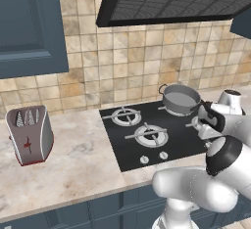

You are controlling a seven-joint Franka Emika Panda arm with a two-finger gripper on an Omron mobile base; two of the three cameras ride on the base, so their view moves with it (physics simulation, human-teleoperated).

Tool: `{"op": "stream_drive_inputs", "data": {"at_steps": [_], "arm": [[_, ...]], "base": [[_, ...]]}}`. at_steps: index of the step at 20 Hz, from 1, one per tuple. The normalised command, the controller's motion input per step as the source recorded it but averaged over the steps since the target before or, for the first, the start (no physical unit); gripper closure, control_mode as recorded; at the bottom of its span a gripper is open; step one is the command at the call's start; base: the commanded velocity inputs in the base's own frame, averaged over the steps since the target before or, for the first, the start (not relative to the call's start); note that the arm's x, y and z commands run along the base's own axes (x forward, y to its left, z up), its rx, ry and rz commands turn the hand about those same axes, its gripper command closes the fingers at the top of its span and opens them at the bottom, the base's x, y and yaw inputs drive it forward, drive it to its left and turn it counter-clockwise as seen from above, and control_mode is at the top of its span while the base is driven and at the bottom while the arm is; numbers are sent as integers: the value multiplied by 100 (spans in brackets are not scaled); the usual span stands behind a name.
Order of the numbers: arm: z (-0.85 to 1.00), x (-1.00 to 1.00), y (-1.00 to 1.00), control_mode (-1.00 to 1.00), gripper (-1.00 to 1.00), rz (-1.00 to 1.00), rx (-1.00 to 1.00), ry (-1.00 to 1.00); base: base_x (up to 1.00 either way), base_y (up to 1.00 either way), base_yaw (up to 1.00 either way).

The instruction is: Pick the kettle from the cabinet and place it on a stove burner. Then pick the pot from the counter and place it on another stove burner. Finally, turn both burners on.

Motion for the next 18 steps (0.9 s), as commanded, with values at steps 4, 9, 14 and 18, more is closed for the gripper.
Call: {"op": "stream_drive_inputs", "data": {"at_steps": [4, 9, 14, 18], "arm": [[-28, 7, -3, -100, -100, 0, 0, 0], [-23, 11, -2, -100, -100, 0, 0, 0], [-20, 11, -5, -100, -100, 0, 0, 0], [-19, 7, -10, -100, -100, 0, 0, 0]], "base": [[0, 0, 0], [0, 0, 0], [0, 0, 0], [0, 0, 0]]}}
